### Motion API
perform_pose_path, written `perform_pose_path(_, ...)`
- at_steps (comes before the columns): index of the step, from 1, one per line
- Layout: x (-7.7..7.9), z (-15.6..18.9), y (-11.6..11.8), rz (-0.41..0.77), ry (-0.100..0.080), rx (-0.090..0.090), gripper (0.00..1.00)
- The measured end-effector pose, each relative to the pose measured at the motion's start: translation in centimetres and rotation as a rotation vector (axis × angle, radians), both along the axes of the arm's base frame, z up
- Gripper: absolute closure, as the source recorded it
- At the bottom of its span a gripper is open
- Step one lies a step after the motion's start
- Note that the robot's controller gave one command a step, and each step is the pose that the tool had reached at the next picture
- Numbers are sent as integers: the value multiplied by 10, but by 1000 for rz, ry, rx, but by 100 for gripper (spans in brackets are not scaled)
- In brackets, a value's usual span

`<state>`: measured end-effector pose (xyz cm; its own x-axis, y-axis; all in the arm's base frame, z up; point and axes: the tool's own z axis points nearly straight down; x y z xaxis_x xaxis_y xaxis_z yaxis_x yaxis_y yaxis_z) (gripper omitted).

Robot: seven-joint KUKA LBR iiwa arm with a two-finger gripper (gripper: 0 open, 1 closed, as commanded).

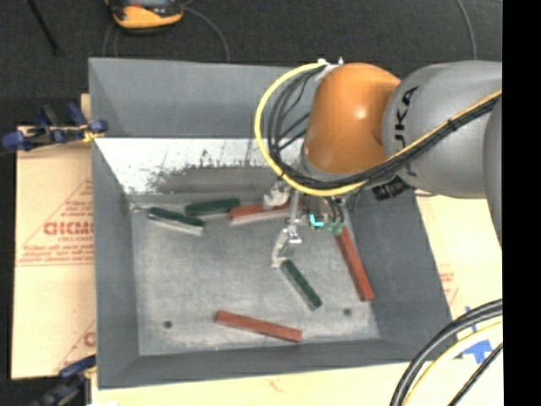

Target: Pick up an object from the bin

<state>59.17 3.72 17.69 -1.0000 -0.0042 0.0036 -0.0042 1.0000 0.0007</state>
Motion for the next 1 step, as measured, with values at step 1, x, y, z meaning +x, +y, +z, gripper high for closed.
perform_pose_path(1,2,5,0,0,-8,0,0)
